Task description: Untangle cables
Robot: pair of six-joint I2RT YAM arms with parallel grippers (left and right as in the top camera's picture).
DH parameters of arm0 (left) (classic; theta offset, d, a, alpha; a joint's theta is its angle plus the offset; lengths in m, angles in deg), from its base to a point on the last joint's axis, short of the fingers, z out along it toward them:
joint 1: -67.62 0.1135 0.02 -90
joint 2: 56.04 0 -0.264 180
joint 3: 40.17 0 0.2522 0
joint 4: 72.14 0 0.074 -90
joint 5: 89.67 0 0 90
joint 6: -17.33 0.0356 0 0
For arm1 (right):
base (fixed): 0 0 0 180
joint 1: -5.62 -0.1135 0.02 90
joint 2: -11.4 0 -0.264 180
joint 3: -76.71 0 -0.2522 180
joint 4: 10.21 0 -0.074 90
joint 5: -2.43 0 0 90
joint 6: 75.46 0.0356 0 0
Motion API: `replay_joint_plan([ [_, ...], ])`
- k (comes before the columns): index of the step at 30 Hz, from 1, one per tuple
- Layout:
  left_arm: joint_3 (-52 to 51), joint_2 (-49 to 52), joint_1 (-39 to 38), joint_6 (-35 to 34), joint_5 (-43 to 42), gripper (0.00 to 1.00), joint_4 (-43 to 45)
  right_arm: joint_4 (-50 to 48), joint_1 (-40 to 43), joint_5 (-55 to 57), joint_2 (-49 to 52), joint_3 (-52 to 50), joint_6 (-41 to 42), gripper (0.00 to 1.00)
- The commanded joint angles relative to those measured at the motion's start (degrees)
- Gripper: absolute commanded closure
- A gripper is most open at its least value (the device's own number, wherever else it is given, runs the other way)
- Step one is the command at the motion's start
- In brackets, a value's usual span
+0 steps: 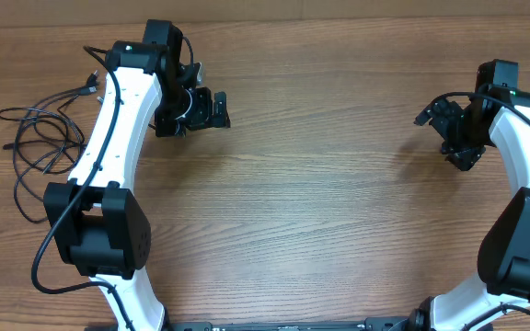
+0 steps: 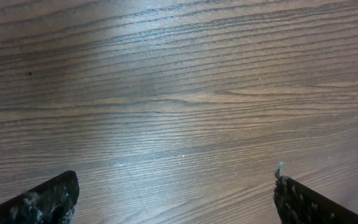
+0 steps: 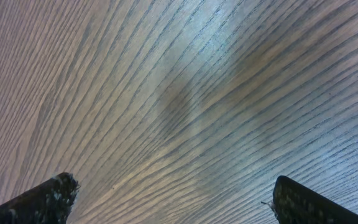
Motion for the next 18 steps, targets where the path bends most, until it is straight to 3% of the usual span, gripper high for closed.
replay_joint_plan([
  [1,-0.52,0.42,-0.07,-0.33,0.76,0.00,0.13,-0.28,0.11,0.79,0.11,1.46,0.35,0.00],
  [18,-0.52,0.42,-0.07,-0.35,0.76,0.00,0.13,-0.28,0.11,0.79,-0.66,1.46,0.35,0.00],
])
